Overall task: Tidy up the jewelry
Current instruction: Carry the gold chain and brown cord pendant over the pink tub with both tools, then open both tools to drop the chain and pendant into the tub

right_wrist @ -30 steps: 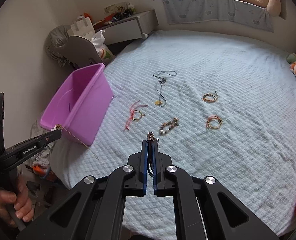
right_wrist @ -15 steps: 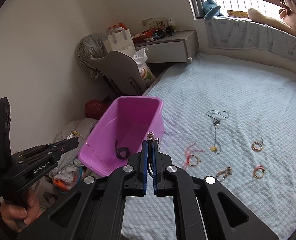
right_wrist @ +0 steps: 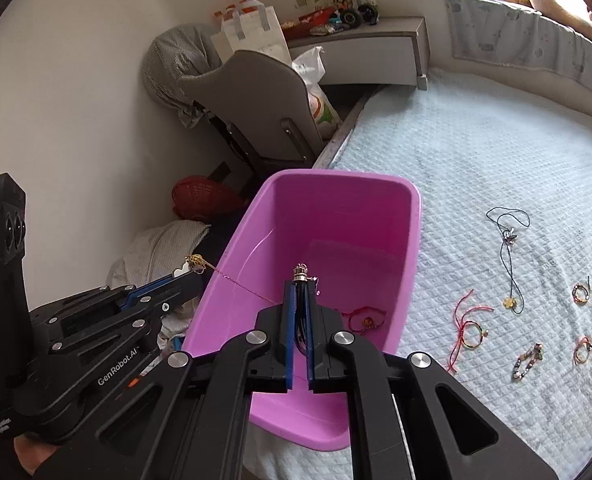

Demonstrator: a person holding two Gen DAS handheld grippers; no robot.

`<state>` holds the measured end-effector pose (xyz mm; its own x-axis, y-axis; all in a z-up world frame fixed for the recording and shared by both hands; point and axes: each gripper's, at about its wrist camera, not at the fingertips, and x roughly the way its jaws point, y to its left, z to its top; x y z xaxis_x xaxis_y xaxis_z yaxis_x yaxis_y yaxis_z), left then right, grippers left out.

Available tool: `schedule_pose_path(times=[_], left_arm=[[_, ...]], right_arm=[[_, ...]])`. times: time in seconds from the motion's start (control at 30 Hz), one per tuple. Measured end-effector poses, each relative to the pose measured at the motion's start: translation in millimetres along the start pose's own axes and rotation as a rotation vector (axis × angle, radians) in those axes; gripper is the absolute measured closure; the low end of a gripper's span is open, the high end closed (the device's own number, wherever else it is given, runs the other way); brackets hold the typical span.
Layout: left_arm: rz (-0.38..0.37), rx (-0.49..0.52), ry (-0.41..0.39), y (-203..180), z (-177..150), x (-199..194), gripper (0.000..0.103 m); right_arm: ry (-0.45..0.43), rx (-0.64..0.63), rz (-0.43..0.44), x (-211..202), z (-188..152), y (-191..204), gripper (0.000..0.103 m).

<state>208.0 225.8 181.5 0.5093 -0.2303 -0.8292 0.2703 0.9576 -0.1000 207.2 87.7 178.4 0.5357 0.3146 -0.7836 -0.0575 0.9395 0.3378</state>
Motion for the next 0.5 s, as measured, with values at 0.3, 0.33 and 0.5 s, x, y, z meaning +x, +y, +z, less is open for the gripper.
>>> schedule_pose_path(times=[0.3,0.33,0.5], left_arm=[[0.011,-0.017,0.092,34.2,-8.2,53.9,0.1],[0.013,-0.021,0.102,36.9,-9.7,58.9,0.1],[0.015,-0.052,0.144,48.4,-13.8,78.6,0.1]], right_arm=[[0.159,0.053,-0.057,78.7,5.4,-0.8,0.099],[0.175,0.06,-0.063,85.0,4.3,-1.7,0.099],[0.245,0.081,-0.082,107.5,-3.0,-2.9,0.098]])
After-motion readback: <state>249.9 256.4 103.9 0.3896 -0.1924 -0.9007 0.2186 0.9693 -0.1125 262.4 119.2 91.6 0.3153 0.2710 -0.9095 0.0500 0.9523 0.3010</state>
